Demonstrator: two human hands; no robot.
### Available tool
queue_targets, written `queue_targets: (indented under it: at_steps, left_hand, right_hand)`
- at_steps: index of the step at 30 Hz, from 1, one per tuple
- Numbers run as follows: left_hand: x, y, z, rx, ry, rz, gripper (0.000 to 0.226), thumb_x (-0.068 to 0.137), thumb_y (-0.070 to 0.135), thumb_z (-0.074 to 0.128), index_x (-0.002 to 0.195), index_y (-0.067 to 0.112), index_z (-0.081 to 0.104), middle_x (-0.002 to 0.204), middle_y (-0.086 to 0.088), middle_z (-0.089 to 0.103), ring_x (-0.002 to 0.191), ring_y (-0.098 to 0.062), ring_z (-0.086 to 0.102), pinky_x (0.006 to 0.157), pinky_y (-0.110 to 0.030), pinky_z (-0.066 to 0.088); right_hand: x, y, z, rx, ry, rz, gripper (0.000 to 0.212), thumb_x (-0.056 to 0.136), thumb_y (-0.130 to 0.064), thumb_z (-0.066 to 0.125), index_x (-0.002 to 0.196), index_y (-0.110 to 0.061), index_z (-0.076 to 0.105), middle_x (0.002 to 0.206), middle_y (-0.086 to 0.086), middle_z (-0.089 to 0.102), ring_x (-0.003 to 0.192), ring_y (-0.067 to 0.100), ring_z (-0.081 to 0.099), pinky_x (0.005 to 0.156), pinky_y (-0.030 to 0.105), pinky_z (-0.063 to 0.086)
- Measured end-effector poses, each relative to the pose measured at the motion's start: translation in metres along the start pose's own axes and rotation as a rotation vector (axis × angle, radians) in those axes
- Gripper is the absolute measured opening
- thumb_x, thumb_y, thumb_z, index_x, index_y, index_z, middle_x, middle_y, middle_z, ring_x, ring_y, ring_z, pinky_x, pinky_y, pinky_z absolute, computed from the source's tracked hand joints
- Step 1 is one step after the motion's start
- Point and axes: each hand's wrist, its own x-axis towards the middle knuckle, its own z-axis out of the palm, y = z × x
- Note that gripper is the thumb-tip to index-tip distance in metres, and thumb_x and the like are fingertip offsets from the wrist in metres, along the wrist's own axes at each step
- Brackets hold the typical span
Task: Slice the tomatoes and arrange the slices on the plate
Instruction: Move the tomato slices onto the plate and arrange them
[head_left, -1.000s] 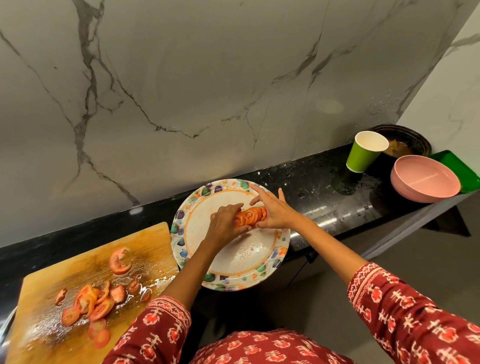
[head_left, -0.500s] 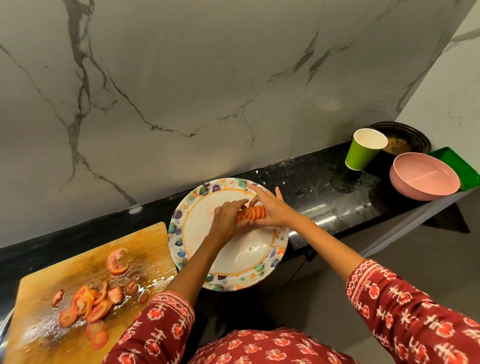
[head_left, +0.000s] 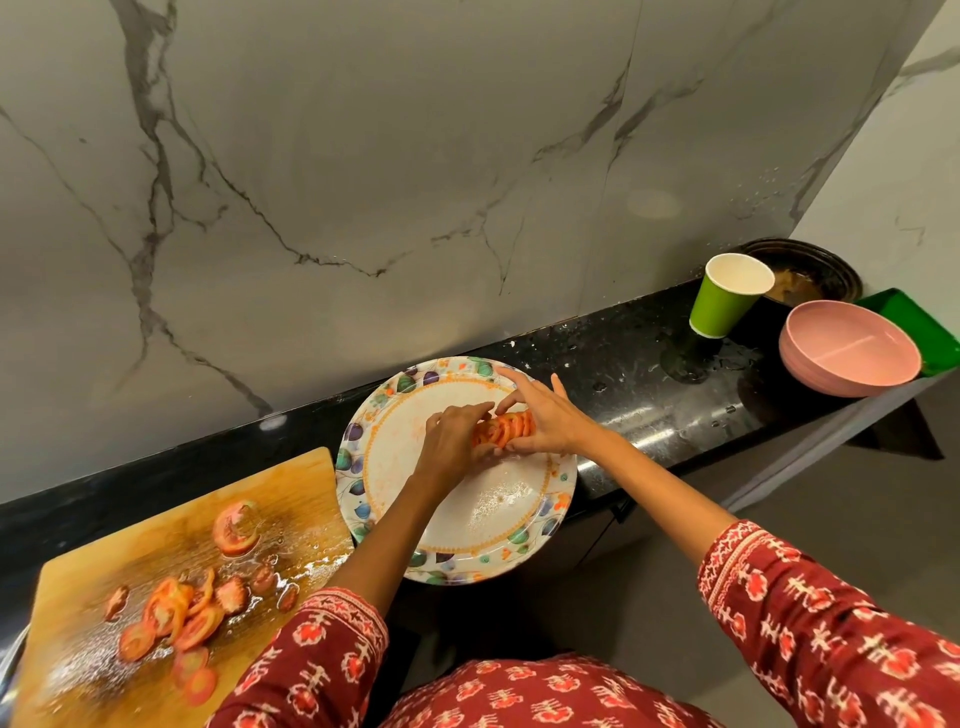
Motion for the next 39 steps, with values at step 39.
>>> queue_targets:
  at_steps: [39]
  left_hand:
    - [0.016, 0.012, 0.002, -0.03, -0.102, 0.054, 0.07, 0.08, 0.034, 0.069, 0.14, 0.022, 0.035, 0.135, -0.003, 0.051, 0.126, -0.021, 0.043, 0.114, -0.048, 0.013]
  right_hand:
    - [-0.015, 0.01, -0.007, 0.049, 0.061, 0.06, 0.105, 0.071, -0.031, 0.078, 0.149, -0.021, 0.008, 0.115, -0.003, 0.056, 0.12, 0.019, 0.044, 0.116, 0.051, 0.011]
